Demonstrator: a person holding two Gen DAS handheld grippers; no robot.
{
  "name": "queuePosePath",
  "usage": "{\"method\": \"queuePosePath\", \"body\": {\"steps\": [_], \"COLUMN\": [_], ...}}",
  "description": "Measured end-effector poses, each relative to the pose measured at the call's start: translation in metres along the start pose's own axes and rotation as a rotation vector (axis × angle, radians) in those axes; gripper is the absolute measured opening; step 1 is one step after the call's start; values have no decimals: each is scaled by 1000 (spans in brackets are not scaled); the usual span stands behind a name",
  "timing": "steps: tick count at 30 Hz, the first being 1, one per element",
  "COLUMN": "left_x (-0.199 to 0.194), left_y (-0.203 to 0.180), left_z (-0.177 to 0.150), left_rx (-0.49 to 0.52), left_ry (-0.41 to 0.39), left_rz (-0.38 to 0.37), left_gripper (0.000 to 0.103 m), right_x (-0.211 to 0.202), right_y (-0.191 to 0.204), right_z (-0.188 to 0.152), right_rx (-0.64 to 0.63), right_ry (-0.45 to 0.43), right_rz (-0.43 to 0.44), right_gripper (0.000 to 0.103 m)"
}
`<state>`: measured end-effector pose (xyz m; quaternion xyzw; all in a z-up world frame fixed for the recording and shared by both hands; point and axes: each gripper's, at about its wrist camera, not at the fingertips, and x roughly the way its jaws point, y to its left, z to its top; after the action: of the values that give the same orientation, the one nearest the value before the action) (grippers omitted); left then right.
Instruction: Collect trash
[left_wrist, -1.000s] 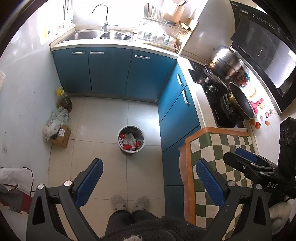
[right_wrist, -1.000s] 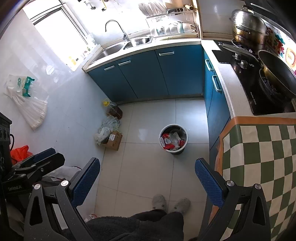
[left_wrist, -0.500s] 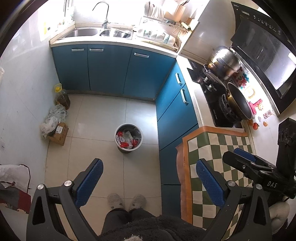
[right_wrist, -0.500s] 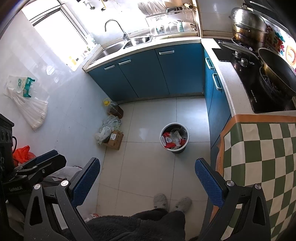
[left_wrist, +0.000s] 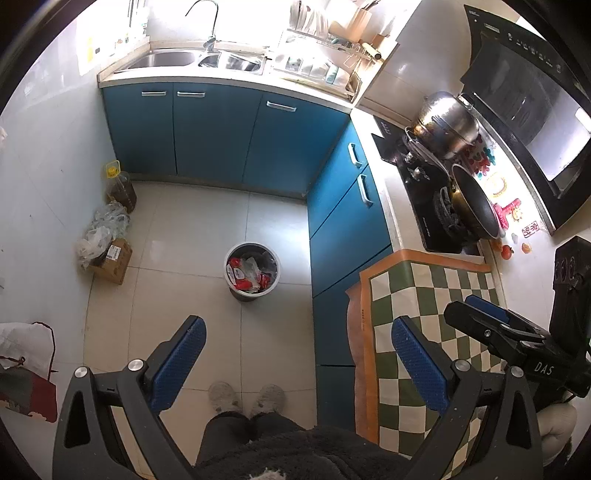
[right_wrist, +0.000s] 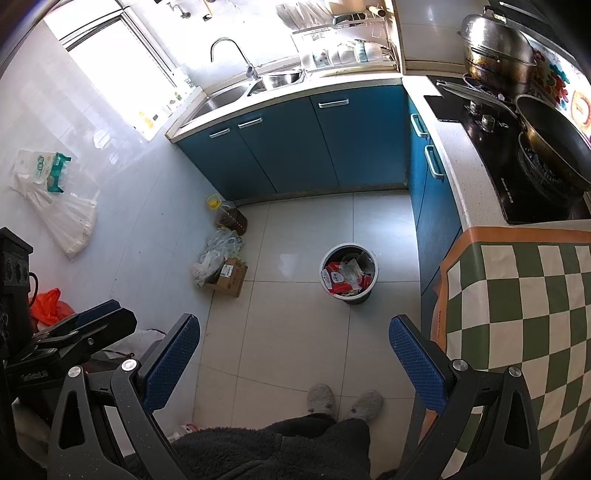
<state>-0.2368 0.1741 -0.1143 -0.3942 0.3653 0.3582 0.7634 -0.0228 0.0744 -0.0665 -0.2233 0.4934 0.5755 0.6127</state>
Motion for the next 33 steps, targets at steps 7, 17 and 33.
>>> {"method": "queuePosePath", "body": {"steps": [7, 17, 33], "left_x": [1, 0, 4], "left_y": [-3, -7, -2], "left_z": [-2, -3, 5], "left_rx": [-6, -6, -1], "left_ry": [-1, -5, 2], "left_rz": [-7, -14, -38], "left_gripper": [103, 103, 103], "right_x": [-1, -3, -1], "right_y": [0, -3, -8], "right_z": [0, -3, 1], "right_rx": [-2, -5, 3], "right_ry": [0, 4, 14], "right_rz": [0, 10, 30], "right_gripper": [103, 103, 103]}}
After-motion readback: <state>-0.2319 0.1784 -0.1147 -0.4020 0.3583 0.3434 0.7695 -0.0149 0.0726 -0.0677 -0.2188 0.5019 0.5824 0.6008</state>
